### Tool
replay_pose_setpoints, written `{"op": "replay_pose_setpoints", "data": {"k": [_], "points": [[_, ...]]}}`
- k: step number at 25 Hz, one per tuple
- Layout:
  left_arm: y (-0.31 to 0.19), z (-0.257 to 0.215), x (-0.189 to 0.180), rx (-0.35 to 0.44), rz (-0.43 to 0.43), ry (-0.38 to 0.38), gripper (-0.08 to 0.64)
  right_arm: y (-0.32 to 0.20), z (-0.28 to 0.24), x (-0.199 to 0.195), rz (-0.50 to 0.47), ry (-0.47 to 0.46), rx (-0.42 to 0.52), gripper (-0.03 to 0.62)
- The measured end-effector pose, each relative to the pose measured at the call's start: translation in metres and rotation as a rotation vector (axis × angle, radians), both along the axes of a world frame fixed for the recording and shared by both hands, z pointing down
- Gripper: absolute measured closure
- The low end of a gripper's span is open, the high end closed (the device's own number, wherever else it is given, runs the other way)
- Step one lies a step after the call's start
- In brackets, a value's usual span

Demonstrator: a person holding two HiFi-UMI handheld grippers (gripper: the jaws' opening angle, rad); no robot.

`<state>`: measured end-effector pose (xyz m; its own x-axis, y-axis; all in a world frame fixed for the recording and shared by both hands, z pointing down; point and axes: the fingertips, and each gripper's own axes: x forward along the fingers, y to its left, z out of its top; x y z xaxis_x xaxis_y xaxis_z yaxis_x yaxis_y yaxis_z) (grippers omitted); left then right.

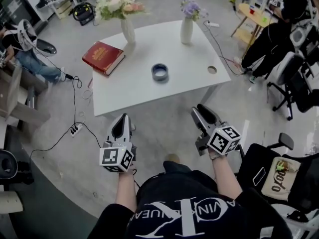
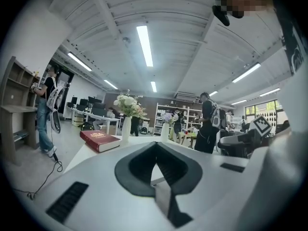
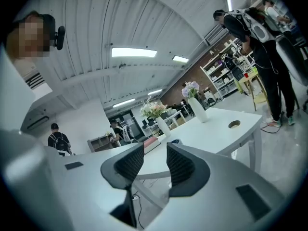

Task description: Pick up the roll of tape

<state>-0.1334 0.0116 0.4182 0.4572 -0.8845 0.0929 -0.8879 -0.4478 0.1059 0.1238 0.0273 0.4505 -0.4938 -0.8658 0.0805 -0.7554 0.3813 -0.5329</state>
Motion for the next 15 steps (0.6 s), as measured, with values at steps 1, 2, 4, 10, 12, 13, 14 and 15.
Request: {"op": "replay_pose_setpoints", "data": {"k": [1,2,4,10,12,13,14,15], "points": [[-0.005,0.0,0.005,0.001,0.003,-0.001,0.558,-0.004,0.0,0.004,-0.002,-0.004,0.001,0.443],[-0.009,-0.001,0.011,0.002,0.008,-0.004,0.558,-0.008,0.0,0.007,-0.003,-0.008,0.001,0.442],[-0.016,-0.001,0.021,0.001,0.02,-0.012,0.558,-0.015,0.0,0.014,-0.003,-0.02,0.0,0.443],[-0.031,-0.005,0.037,0.003,0.036,-0.026,0.558,-0.023,0.006,0.026,0.003,-0.048,-0.011,0.443],[-0.035,-0.004,0.039,0.0,0.039,-0.029,0.558,-0.026,0.01,0.028,0.006,-0.058,-0.022,0.443],[-0.036,-0.003,0.039,-0.005,0.039,-0.031,0.558,-0.028,0.012,0.029,0.006,-0.064,-0.03,0.443],[-0.038,-0.001,0.039,-0.012,0.039,-0.034,0.558,-0.03,0.014,0.029,0.005,-0.07,-0.038,0.443],[-0.038,0.001,0.04,-0.02,0.039,-0.035,0.558,-0.032,0.016,0.029,0.003,-0.073,-0.046,0.443]]}}
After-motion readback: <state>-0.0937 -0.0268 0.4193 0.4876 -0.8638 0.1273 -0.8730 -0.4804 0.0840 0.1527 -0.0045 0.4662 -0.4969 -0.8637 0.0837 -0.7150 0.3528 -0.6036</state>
